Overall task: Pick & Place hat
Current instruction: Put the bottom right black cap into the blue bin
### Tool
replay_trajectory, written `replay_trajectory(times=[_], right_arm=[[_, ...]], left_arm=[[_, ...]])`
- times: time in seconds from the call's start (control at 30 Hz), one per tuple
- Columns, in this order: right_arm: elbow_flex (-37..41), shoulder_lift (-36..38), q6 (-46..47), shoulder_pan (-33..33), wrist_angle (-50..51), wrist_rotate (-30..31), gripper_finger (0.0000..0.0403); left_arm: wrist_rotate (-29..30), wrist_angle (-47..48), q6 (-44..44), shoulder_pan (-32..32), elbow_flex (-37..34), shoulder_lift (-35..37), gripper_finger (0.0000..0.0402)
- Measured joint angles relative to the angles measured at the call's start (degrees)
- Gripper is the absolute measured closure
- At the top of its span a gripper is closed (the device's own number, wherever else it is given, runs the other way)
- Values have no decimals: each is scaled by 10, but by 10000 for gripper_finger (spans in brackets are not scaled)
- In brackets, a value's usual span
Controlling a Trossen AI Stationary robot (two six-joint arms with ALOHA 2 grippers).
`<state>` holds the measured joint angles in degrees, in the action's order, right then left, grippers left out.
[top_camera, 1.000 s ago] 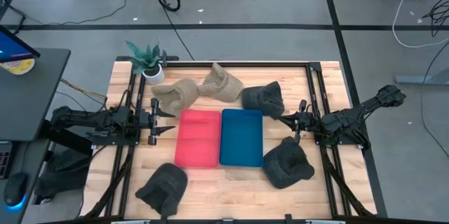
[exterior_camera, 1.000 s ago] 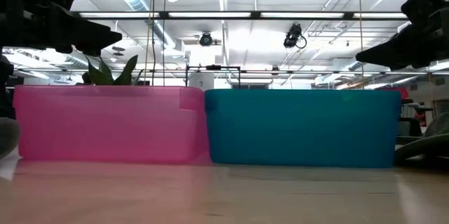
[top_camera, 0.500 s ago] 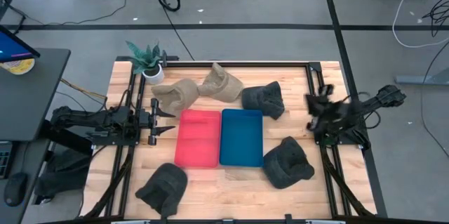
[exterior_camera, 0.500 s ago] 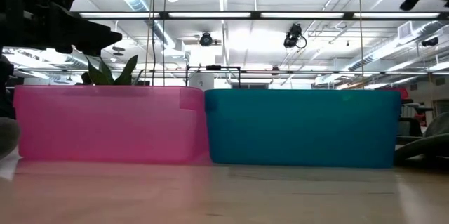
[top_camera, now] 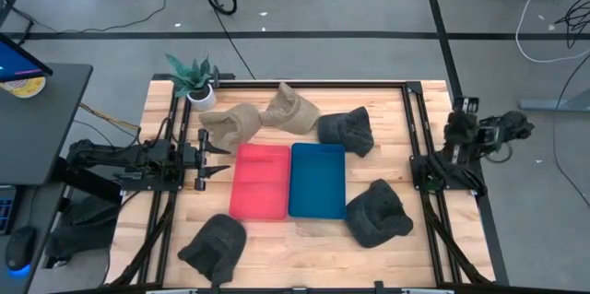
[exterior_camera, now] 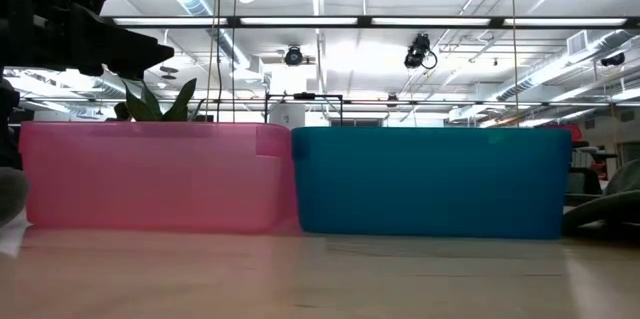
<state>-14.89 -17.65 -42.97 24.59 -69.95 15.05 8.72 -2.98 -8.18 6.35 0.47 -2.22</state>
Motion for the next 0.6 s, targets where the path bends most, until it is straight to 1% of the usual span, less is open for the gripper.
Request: replay_trajectory(times=[0.07, 0.23, 0.3, 0.37, 0.43, 0.53, 0.6], right_arm=[[-56, -5, 22, 0, 83, 64, 378], [-213, -33, 101, 0, 360, 255, 378], [-263, -50, 128, 0, 426, 314, 378], [-304, -68, 149, 0, 457, 359, 378], [-334, -83, 149, 0, 471, 391, 378], [-368, -103, 140, 0, 478, 436, 378], [-389, -115, 140, 0, 478, 478, 378]], left_arm=[[0, 0, 0, 0, 0, 0, 209], [0, 0, 0, 0, 0, 0, 209], [0, 0, 0, 0, 0, 0, 209], [0, -1, 0, 0, 0, 0, 209], [0, -1, 0, 0, 0, 0, 209], [0, -1, 0, 0, 0, 0, 209], [0, -1, 0, 0, 0, 0, 209]])
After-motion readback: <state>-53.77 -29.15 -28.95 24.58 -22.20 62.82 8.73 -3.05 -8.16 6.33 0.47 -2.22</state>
